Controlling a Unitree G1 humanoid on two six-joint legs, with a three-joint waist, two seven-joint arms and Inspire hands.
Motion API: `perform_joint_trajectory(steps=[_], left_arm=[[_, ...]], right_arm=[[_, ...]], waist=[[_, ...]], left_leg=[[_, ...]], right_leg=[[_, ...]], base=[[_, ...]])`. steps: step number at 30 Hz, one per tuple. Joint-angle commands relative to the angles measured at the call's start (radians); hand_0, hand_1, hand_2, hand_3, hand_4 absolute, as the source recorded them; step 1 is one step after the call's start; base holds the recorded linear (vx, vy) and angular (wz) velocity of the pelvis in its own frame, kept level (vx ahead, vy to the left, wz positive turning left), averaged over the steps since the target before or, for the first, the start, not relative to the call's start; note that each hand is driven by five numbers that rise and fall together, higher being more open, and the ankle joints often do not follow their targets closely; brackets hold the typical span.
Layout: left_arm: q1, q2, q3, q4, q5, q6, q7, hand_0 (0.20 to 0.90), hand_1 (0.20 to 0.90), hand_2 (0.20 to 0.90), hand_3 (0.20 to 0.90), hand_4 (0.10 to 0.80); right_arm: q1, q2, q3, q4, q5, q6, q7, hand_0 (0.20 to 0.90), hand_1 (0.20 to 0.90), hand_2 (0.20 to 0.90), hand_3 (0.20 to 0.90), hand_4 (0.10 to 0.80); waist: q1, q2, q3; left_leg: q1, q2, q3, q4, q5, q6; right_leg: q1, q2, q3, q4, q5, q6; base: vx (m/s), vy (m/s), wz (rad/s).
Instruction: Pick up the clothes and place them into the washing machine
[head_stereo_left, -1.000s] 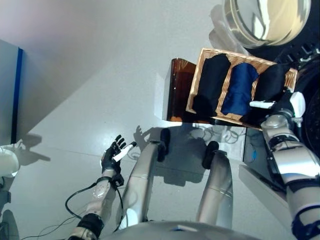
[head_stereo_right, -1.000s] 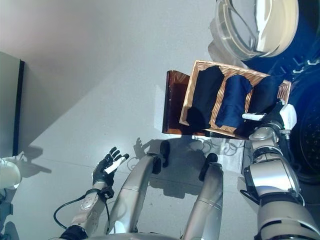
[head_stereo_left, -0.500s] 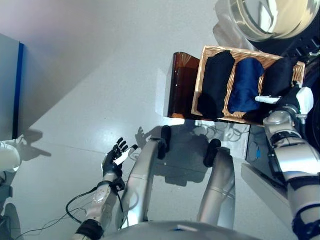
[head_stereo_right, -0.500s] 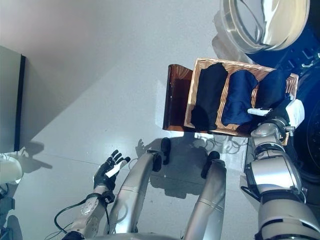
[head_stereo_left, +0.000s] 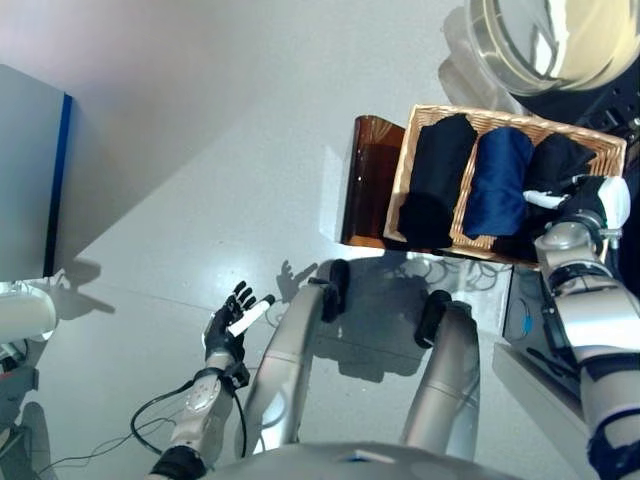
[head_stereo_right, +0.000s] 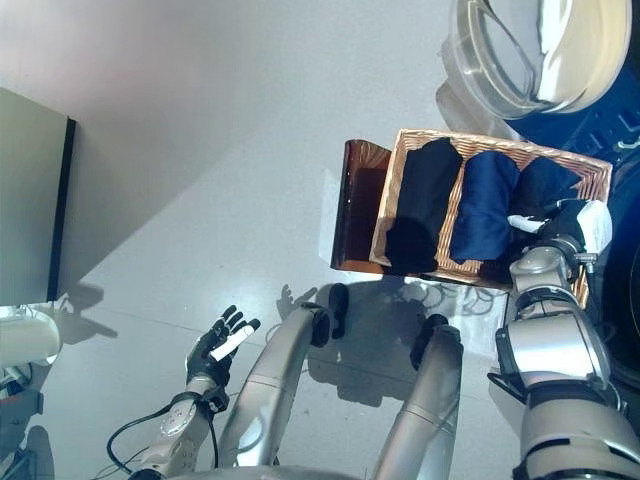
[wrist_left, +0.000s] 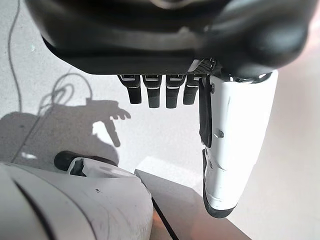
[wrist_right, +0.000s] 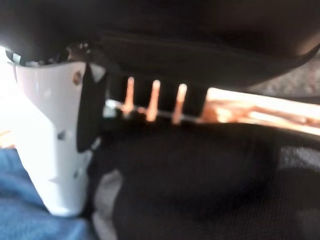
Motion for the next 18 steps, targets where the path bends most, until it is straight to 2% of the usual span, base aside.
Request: perform_joint_trajectory(steps=[1, 9, 17, 18], left_arm=[[0.014, 0.062, 0.022, -0.034, 0.002, -0.043, 0.012, 0.9, 0.9, 0.9, 0.9, 0.8], [-0.019, 0.062, 0.037, -0.002, 0.004, -0.048, 0.02, 0.9, 0.9, 0.9, 0.9, 0.8], [-0.062, 0.045, 0.087, 0.079, -0.007, -0.053, 0.032, 0.9, 0.9, 0.9, 0.9, 0.8], [-0.061, 0.042, 0.088, 0.087, -0.01, -0.051, 0.028, 0.9, 0.9, 0.9, 0.9, 0.8]], right_arm=[[-0.009, -0.047, 0.008, -0.013, -0.005, -0.008, -0.012, 0.2, 0.2, 0.2, 0.2, 0.3], [0.007, -0.048, -0.037, -0.013, 0.032, -0.009, -0.028, 0.2, 0.2, 0.2, 0.2, 0.3], [0.103, 0.032, -0.236, -0.221, 0.423, -0.177, -0.003, 0.2, 0.2, 0.2, 0.2, 0.3], [0.116, 0.043, -0.255, -0.237, 0.466, -0.194, 0.013, 0.2, 0.2, 0.2, 0.2, 0.3]], waist=[[0.008, 0.006, 0.002], [-0.001, -0.003, -0.003], [-0.052, -0.042, 0.017], [-0.058, -0.049, 0.02]], left_leg=[[0.012, 0.045, -0.072, 0.077, -0.077, -0.096], [0.098, 0.05, -0.056, -0.027, -0.047, -0.097], [0.263, 0.066, -0.034, -0.216, 0.012, -0.11], [0.269, 0.066, -0.026, -0.24, 0.052, -0.107]], right_leg=[[0.029, 0.012, 0.048, -0.094, 0.111, -0.001], [0.105, 0.015, 0.039, -0.197, 0.155, 0.015], [0.271, 0.047, 0.019, -0.414, 0.24, 0.033], [0.286, 0.045, 0.012, -0.456, 0.283, 0.029]], base=[[0.0, 0.0, 0.0], [0.005, 0.001, -0.01], [0.018, -0.01, -0.16], [-0.056, -0.014, -0.24]])
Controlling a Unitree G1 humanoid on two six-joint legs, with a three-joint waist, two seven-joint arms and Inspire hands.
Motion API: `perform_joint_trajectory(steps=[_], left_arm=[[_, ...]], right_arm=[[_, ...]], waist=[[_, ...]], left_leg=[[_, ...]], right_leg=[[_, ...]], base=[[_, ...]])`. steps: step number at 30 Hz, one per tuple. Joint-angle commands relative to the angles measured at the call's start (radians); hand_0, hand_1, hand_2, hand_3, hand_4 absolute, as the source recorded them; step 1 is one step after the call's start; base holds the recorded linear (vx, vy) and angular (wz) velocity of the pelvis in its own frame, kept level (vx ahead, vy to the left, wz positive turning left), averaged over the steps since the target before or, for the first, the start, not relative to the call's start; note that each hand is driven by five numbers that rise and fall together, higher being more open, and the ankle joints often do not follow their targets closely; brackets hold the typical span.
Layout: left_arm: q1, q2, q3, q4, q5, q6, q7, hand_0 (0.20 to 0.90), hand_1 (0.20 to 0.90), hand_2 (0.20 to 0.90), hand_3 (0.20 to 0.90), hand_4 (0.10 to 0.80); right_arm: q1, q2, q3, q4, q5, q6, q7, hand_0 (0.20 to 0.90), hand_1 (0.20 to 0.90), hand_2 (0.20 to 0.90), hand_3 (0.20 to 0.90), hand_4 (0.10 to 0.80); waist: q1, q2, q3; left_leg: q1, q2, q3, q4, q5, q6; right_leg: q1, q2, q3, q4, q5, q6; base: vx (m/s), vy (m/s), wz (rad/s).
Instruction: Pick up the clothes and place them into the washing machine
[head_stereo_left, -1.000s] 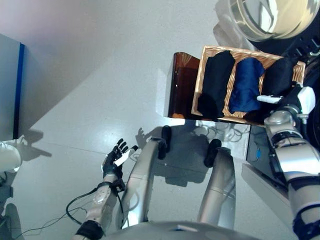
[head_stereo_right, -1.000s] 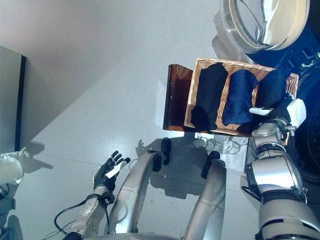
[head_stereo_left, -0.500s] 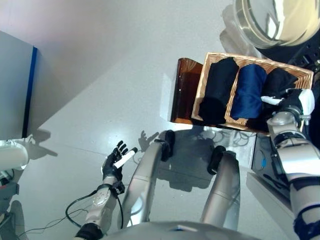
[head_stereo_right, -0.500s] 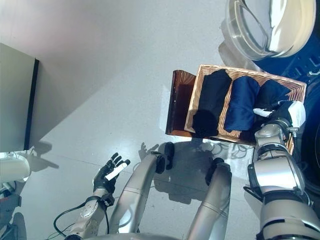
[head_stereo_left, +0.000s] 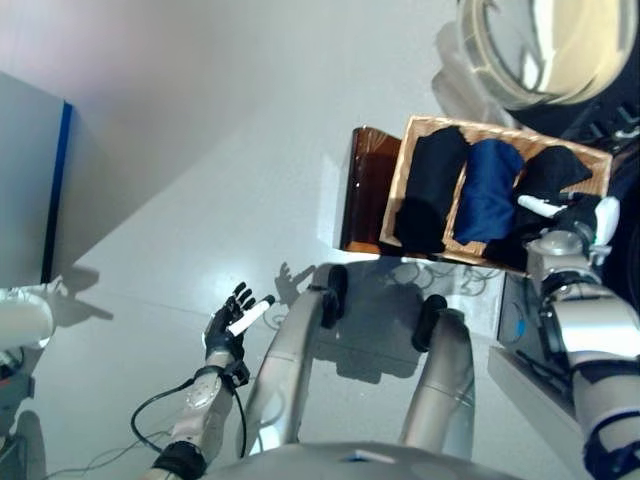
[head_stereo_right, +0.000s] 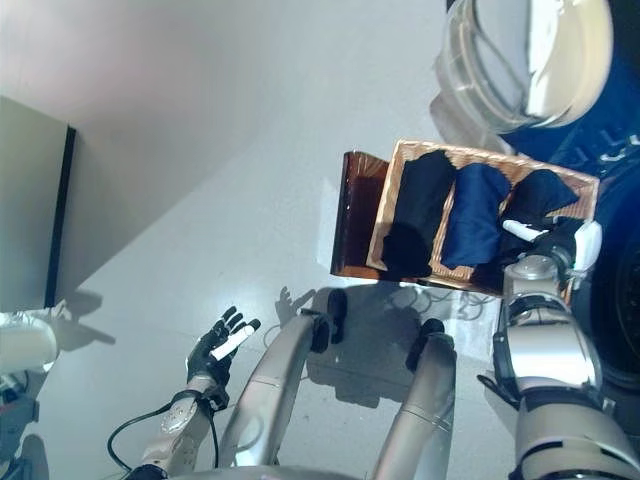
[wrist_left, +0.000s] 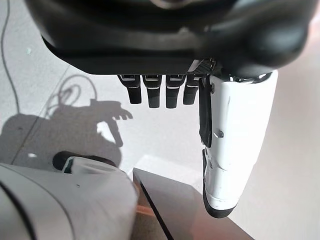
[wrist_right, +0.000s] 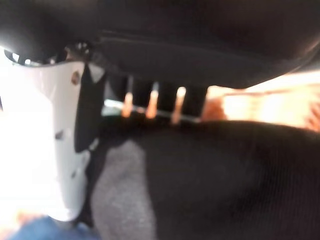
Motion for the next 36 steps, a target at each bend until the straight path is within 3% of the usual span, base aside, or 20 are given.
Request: perform_joint_trajectory(steps=[1, 11, 15, 16, 17, 19, 26, 31, 36], left_arm=[[-0.02, 0.044, 0.07, 0.014, -0.014, -0.056, 0.006, 0.9, 0.9, 0.9, 0.9, 0.8], [-0.026, 0.041, 0.1, 0.058, -0.019, -0.056, -0.021, 0.9, 0.9, 0.9, 0.9, 0.8], [-0.031, 0.035, 0.109, 0.066, -0.03, -0.058, -0.027, 0.9, 0.9, 0.9, 0.9, 0.8], [-0.035, 0.031, 0.107, 0.076, -0.032, -0.054, -0.027, 0.9, 0.9, 0.9, 0.9, 0.8], [-0.041, 0.012, 0.104, 0.098, -0.043, -0.041, -0.029, 0.9, 0.9, 0.9, 0.9, 0.8], [-0.044, 0.003, 0.101, 0.11, -0.054, -0.033, -0.036, 0.9, 0.9, 0.9, 0.9, 0.8], [-0.044, -0.028, 0.076, 0.099, -0.077, -0.034, -0.046, 0.9, 0.9, 0.9, 0.9, 0.8], [-0.03, -0.034, 0.063, 0.093, -0.07, -0.037, -0.05, 0.9, 0.9, 0.9, 0.9, 0.8], [-0.022, -0.03, 0.055, 0.103, -0.064, -0.043, -0.052, 0.9, 0.9, 0.9, 0.9, 0.8]], right_arm=[[-0.007, -0.052, -0.058, -0.07, 0.133, -0.134, 0.007, 0.2, 0.2, 0.2, 0.2, 0.3], [0.076, -0.023, -0.115, -0.142, 0.24, -0.189, 0.073, 0.2, 0.2, 0.2, 0.2, 0.3], [0.109, 0.036, -0.202, -0.191, 0.445, -0.262, 0.131, 0.2, 0.2, 0.2, 0.2, 0.3], [0.112, 0.066, -0.245, -0.203, 0.549, -0.292, 0.16, 0.2, 0.2, 0.2, 0.2, 0.3], [0.122, 0.153, -0.33, -0.22, 0.754, -0.344, 0.214, 0.2, 0.2, 0.2, 0.2, 0.3], [0.149, 0.21, -0.367, -0.219, 0.881, -0.35, 0.28, 0.2, 0.2, 0.2, 0.2, 0.3], [0.161, 0.314, -0.404, -0.238, 1.058, -0.385, 0.362, 0.2, 0.2, 0.2, 0.2, 0.3], [0.141, 0.32, -0.436, -0.259, 1.1, -0.427, 0.382, 0.2, 0.2, 0.2, 0.2, 0.3], [0.073, 0.225, -0.46, -0.236, 1.066, -0.459, 0.332, 0.2, 0.2, 0.2, 0.2, 0.3]], waist=[[-0.014, -0.036, 0.022], [-0.043, -0.066, 0.012], [-0.047, -0.067, 0.011], [-0.048, -0.067, 0.008], [-0.047, -0.062, -0.001], [-0.049, -0.061, -0.004], [-0.054, -0.04, -0.004], [-0.05, -0.018, -0.007], [-0.042, 0.008, -0.016]], left_leg=[[0.103, 0.051, -0.042, -0.05, 0.006, -0.121], [0.251, 0.049, -0.04, -0.201, 0.057, -0.145], [0.292, 0.049, -0.037, -0.256, 0.075, -0.151], [0.306, 0.049, -0.037, -0.273, 0.079, -0.152], [0.328, 0.049, -0.04, -0.298, 0.084, -0.152], [0.344, 0.048, -0.043, -0.312, 0.088, -0.152], [0.344, 0.047, -0.041, -0.315, 0.087, -0.153], [0.333, 0.049, -0.04, -0.314, 0.087, -0.154], [0.306, 0.045, -0.039, -0.301, 0.08, -0.152]], right_leg=[[0.121, 0.005, 0.026, -0.224, 0.188, -0.004], [0.27, 0.007, 0.012, -0.392, 0.253, 0.012], [0.309, 0.006, 0.004, -0.444, 0.271, 0.017], [0.32, 0.007, 0.003, -0.458, 0.272, 0.019], [0.341, 0.009, 0.001, -0.476, 0.275, 0.022], [0.352, 0.008, 0.001, -0.485, 0.28, 0.023], [0.344, 0.009, 0.009, -0.473, 0.268, 0.021], [0.329, 0.009, 0.014, -0.467, 0.262, 0.022], [0.288, 0.008, 0.025, -0.437, 0.249, 0.022]], base=[[-0.049, -0.017, -0.24], [0.05, -0.025, -0.08], [0.031, -0.013, -0.05], [0.092, -0.027, -0.08], [0.098, -0.021, -0.08], [0.076, -0.012, -0.05], [0.011, -0.002, -0.02], [0.0, 0.0, 0.0], [-0.002, 0.013, 0.01]])
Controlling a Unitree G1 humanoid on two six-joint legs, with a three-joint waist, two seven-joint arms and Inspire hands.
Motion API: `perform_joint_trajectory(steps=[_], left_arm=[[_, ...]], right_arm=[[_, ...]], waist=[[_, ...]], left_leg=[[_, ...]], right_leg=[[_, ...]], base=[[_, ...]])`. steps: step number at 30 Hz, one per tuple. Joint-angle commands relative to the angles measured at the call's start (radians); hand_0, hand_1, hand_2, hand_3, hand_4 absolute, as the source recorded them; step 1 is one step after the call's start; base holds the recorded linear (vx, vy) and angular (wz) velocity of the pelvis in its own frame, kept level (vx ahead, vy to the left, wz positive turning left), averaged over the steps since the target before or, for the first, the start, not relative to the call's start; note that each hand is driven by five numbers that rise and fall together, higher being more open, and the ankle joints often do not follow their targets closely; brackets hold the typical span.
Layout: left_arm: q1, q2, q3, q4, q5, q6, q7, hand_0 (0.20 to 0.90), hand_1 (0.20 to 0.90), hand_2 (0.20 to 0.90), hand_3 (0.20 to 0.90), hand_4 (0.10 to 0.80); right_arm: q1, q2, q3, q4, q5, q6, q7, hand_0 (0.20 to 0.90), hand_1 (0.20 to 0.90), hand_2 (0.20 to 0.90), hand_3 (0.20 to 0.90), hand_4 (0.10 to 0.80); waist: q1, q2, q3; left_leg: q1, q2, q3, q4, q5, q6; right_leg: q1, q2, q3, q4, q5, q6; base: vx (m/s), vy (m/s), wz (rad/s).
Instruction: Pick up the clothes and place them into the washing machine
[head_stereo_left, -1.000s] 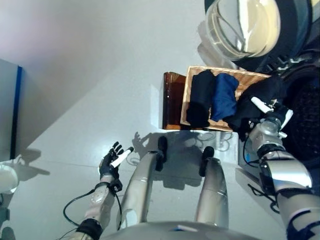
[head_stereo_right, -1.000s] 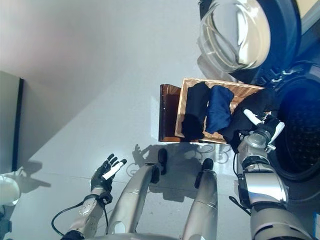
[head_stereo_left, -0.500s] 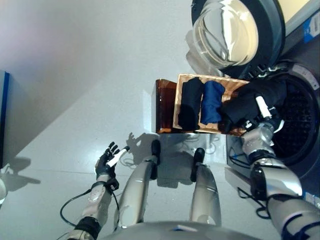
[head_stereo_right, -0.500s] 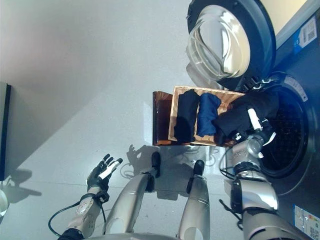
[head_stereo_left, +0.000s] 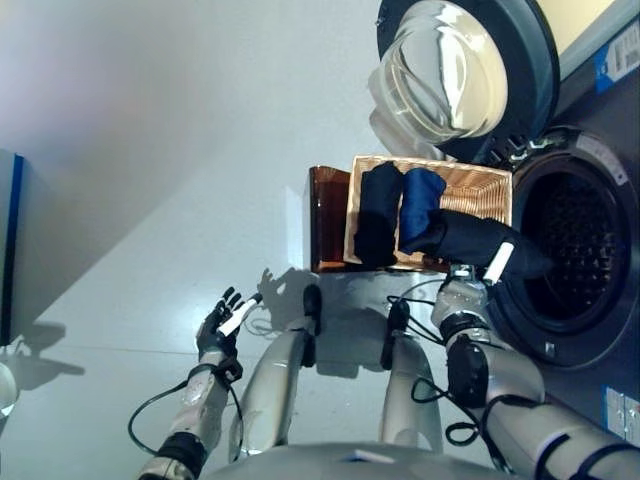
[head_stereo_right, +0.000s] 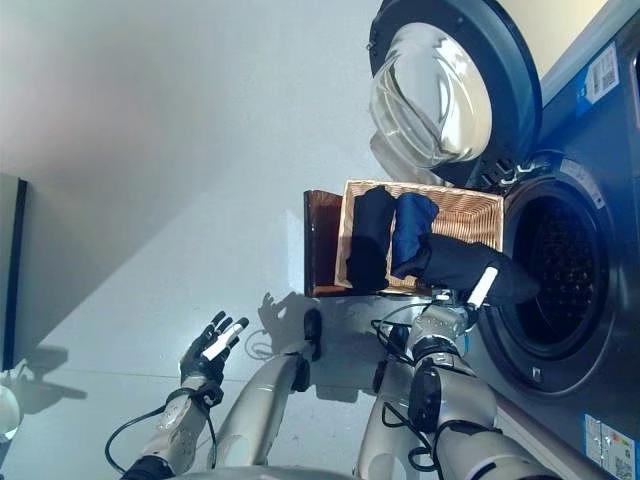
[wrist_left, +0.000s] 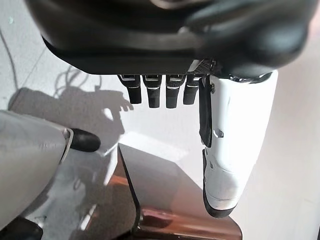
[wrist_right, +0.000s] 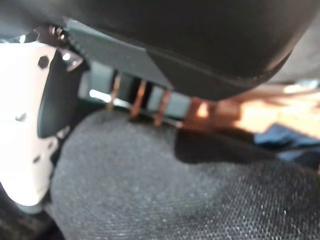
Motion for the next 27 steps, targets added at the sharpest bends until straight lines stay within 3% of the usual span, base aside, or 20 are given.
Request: perform_joint_trajectory(steps=[1, 11, 12, 13, 14, 15, 16, 21, 27], left_arm=[[0.017, -0.006, -0.009, 0.004, 0.001, -0.049, -0.003, 0.9, 0.9, 0.9, 0.9, 0.8], [0.038, 0.004, -0.024, -0.015, 0.014, -0.051, 0.01, 0.9, 0.9, 0.9, 0.9, 0.8], [0.042, 0.004, -0.024, -0.016, 0.012, -0.05, 0.011, 0.9, 0.9, 0.9, 0.9, 0.8], [0.047, 0.005, -0.028, -0.021, 0.01, -0.049, 0.013, 0.9, 0.9, 0.9, 0.9, 0.8], [0.051, 0.006, -0.027, -0.025, 0.01, -0.049, 0.017, 0.9, 0.9, 0.9, 0.9, 0.8], [0.052, 0.006, -0.028, -0.026, 0.01, -0.049, 0.017, 0.9, 0.9, 0.9, 0.9, 0.8], [0.057, 0.007, -0.026, -0.03, 0.004, -0.05, 0.022, 0.9, 0.9, 0.9, 0.9, 0.8], [0.073, 0.006, -0.034, -0.013, 0.005, -0.045, 0.039, 0.9, 0.9, 0.9, 0.9, 0.8], [0.083, 0.008, -0.064, -0.013, 0.026, -0.049, 0.045, 0.9, 0.9, 0.9, 0.9, 0.8]], right_arm=[[-0.058, -0.179, -0.005, -0.077, -0.046, -0.1, 0.005, 0.2, 0.2, 0.2, 0.2, 0.3], [-0.121, -0.299, 0.018, -0.05, -0.119, -0.086, -0.071, 0.2, 0.2, 0.2, 0.2, 0.3], [-0.124, -0.305, 0.02, -0.048, -0.124, -0.086, -0.075, 0.2, 0.2, 0.2, 0.2, 0.3], [-0.129, -0.314, 0.027, -0.049, -0.128, -0.088, -0.081, 0.2, 0.2, 0.2, 0.2, 0.3], [-0.139, -0.328, 0.028, -0.052, -0.129, -0.094, -0.091, 0.2, 0.2, 0.2, 0.2, 0.3], [-0.139, -0.328, 0.028, -0.052, -0.13, -0.095, -0.092, 0.2, 0.2, 0.2, 0.2, 0.3], [-0.148, -0.335, 0.022, -0.051, -0.123, -0.104, -0.1, 0.2, 0.2, 0.2, 0.2, 0.3], [-0.175, -0.357, -0.062, -0.064, -0.052, -0.193, -0.138, 0.2, 0.2, 0.2, 0.2, 0.3], [-0.219, -0.421, -0.055, -0.006, -0.092, -0.18, -0.208, 0.2, 0.2, 0.2, 0.2, 0.3]], waist=[[0.009, 0.057, -0.052], [0.008, 0.072, -0.044], [0.01, 0.073, -0.048], [0.007, 0.071, -0.039], [0.007, 0.072, -0.042], [0.006, 0.072, -0.036], [0.008, 0.072, -0.04], [0.013, 0.088, -0.039], [0.03, 0.115, -0.063]], left_leg=[[-0.044, 0.055, -0.063, 0.126, -0.069, -0.135], [-0.199, 0.071, -0.069, 0.416, -0.181, -0.123], [-0.204, 0.075, -0.075, 0.446, -0.218, -0.123], [-0.234, 0.077, -0.073, 0.48, -0.209, -0.12], [-0.251, 0.08, -0.08, 0.523, -0.252, -0.12], [-0.263, 0.08, -0.075, 0.524, -0.231, -0.118], [-0.269, 0.08, -0.081, 0.555, -0.27, -0.121], [-0.317, 0.071, -0.081, 0.626, -0.301, -0.117], [-0.339, 0.06, -0.069, 0.618, -0.301, -0.113]], right_leg=[[-0.002, -0.02, 0.034, -0.076, 0.118, 0.026], [-0.168, -0.003, 0.076, 0.216, 0.009, -0.008], [-0.178, 0.002, 0.083, 0.255, -0.029, -0.007], [-0.206, 0.002, 0.084, 0.282, -0.022, -0.017], [-0.234, 0.009, 0.092, 0.347, -0.071, -0.019], [-0.245, 0.007, 0.09, 0.343, -0.05, -0.023], [-0.253, 0.013, 0.097, 0.377, -0.089, -0.023], [-0.317, 0.014, 0.111, 0.473, -0.134, -0.034], [-0.359, 0.012, 0.124, 0.476, -0.132, -0.028]], base=[[0.0, 0.0, 0.0], [-0.018, -0.004, 0.02], [-0.034, -0.03, -0.04], [0.054, -0.044, 0.02], [-0.133, -0.028, 0.04], [0.076, -0.043, 0.03], [0.0, 0.0, 0.0], [0.018, -0.003, 0.0], [0.014, 0.035, -0.01]])
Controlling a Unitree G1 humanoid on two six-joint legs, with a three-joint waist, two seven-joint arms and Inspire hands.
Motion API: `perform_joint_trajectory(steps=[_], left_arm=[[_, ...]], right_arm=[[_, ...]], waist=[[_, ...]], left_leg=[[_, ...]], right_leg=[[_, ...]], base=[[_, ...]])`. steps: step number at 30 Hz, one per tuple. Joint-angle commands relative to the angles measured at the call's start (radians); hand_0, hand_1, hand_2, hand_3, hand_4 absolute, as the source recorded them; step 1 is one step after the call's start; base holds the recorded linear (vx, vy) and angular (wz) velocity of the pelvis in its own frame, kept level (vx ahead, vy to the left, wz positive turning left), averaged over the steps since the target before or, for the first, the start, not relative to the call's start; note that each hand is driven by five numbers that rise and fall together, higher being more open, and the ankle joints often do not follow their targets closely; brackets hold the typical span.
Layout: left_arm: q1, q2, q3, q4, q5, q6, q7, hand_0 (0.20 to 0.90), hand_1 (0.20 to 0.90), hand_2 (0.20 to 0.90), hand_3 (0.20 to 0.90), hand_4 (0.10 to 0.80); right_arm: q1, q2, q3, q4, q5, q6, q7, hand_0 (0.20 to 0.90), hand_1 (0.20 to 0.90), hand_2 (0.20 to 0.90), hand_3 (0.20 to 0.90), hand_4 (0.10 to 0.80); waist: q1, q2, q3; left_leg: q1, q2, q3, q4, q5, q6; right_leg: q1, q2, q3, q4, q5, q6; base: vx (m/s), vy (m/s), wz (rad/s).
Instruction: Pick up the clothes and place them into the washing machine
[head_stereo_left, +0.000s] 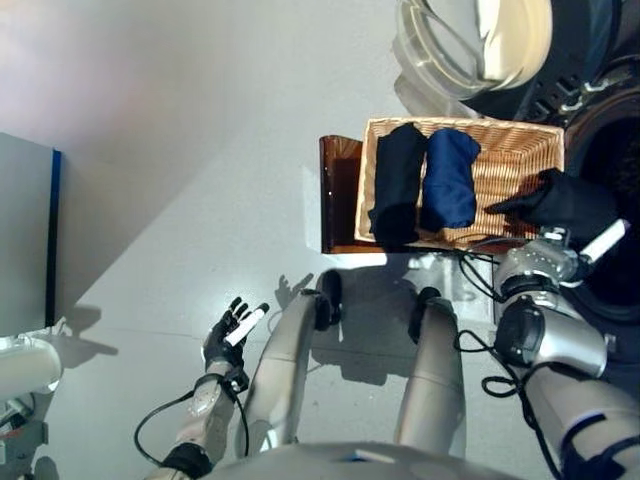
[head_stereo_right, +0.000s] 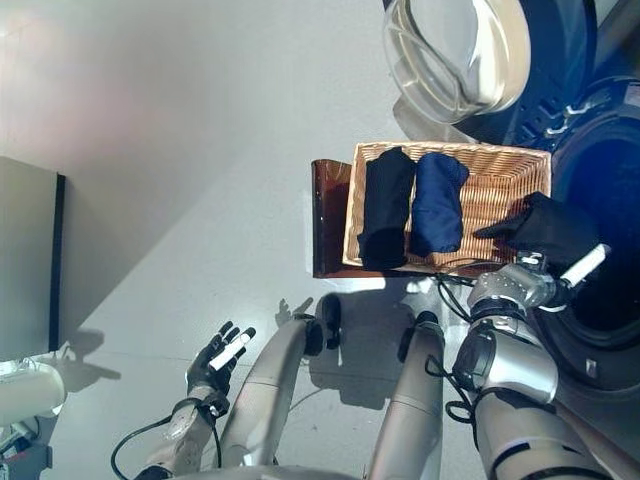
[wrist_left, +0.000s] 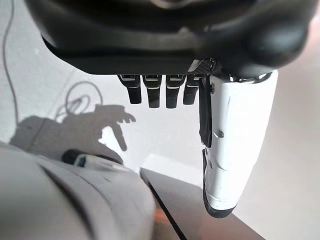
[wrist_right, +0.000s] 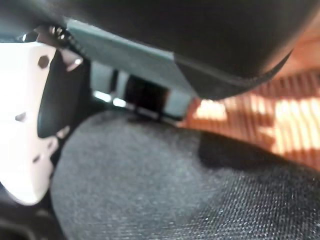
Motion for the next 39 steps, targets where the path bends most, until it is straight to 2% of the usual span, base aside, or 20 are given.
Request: perform_joint_trajectory(steps=[1, 11, 17, 25, 31, 34, 35, 36, 39], left_arm=[[0.025, 0.032, -0.03, -0.025, 0.02, -0.052, 0.024, 0.9, 0.9, 0.9, 0.9, 0.8], [0.043, 0.05, -0.044, -0.097, 0.027, -0.057, 0.036, 0.9, 0.9, 0.9, 0.9, 0.8], [0.046, 0.059, -0.036, -0.082, 0.038, -0.055, 0.05, 0.9, 0.9, 0.9, 0.9, 0.8], [0.051, 0.049, -0.033, -0.073, 0.02, -0.051, 0.062, 0.9, 0.9, 0.9, 0.9, 0.8], [0.045, 0.046, -0.045, -0.058, 0.009, -0.045, 0.066, 0.9, 0.9, 0.9, 0.9, 0.8], [0.037, 0.051, -0.049, -0.057, 0.002, -0.043, 0.067, 0.9, 0.9, 0.9, 0.9, 0.8], [0.037, 0.051, -0.048, -0.056, 0.001, -0.043, 0.067, 0.9, 0.9, 0.9, 0.9, 0.8], [0.037, 0.049, -0.048, -0.055, -0.002, -0.041, 0.067, 0.9, 0.9, 0.9, 0.9, 0.8], [0.036, 0.053, -0.051, -0.051, -0.004, -0.038, 0.065, 0.9, 0.9, 0.9, 0.9, 0.8]], right_arm=[[-0.084, -0.186, 0.063, -0.013, -0.083, -0.066, -0.02, 0.2, 0.2, 0.2, 0.2, 0.3], [-0.171, -0.356, 0.128, 0.005, -0.173, -0.068, -0.118, 0.2, 0.2, 0.2, 0.2, 0.3], [-0.173, -0.436, 0.105, 0.06, -0.175, -0.093, -0.188, 0.2, 0.2, 0.2, 0.2, 0.3], [-0.16, -0.456, 0.062, 0.063, -0.168, -0.141, -0.268, 0.2, 0.2, 0.2, 0.2, 0.3], [-0.166, -0.435, 0.047, 0.054, -0.137, -0.168, -0.281, 0.2, 0.2, 0.2, 0.2, 0.3], [-0.173, -0.424, 0.044, 0.069, -0.115, -0.177, -0.276, 0.2, 0.2, 0.2, 0.2, 0.3], [-0.174, -0.422, 0.044, 0.069, -0.114, -0.179, -0.274, 0.326, 0.326, 0.326, 0.326, 0.39], [-0.174, -0.418, 0.042, 0.07, -0.11, -0.176, -0.274, 0.9, 0.9, 0.9, 0.9, 0.8], [-0.184, -0.404, 0.047, 0.071, -0.096, -0.175, -0.266, 0.9, 0.9, 0.9, 0.9, 0.8]], waist=[[0.009, 0.046, -0.056], [0.016, 0.038, -0.097], [0.011, 0.036, -0.118], [0.009, 0.059, -0.137], [0.01, 0.07, -0.143], [0.011, 0.065, -0.146], [0.01, 0.064, -0.145], [0.01, 0.064, -0.146], [0.012, 0.061, -0.147]], left_leg=[[0.031, 0.038, -0.065, 0.076, -0.097, -0.098], [0.013, 0.024, -0.062, 0.024, -0.07, -0.1], [0.008, 0.017, -0.064, 0.016, -0.067, -0.101], [-0.002, 0.014, -0.058, 0.018, -0.071, -0.096], [-0.001, 0.015, -0.049, 0.018, -0.074, -0.089], [-0.002, 0.014, -0.048, 0.025, -0.078, -0.087], [-0.002, 0.014, -0.048, 0.025, -0.078, -0.087], [-0.001, 0.013, -0.047, 0.025, -0.078, -0.087], [0.001, 0.013, -0.046, 0.023, -0.077, -0.087]], right_leg=[[0.006, 0.019, 0.033, -0.035, 0.063, 0.006], [-0.017, -0.001, 0.038, -0.063, 0.076, 0.012], [-0.022, -0.004, 0.04, -0.064, 0.077, 0.01], [-0.035, -0.005, 0.05, -0.062, 0.078, 0.012], [-0.036, -0.003, 0.055, -0.069, 0.084, 0.016], [-0.032, -0.003, 0.055, -0.071, 0.085, 0.017], [-0.032, -0.003, 0.054, -0.071, 0.086, 0.017], [-0.03, -0.003, 0.053, -0.072, 0.086, 0.017], [-0.025, -0.005, 0.05, -0.078, 0.088, 0.016]], base=[[-0.003, 0.055, -0.03], [0.002, 0.013, 0.02], [0.004, 0.007, 0.04], [0.003, 0.02, 0.0], [0.002, 0.015, -0.02], [-0.008, 0.0, -0.04], [0.0, 0.0, 0.0], [0.0, 0.0, 0.0], [0.0, 0.0, 0.0]])
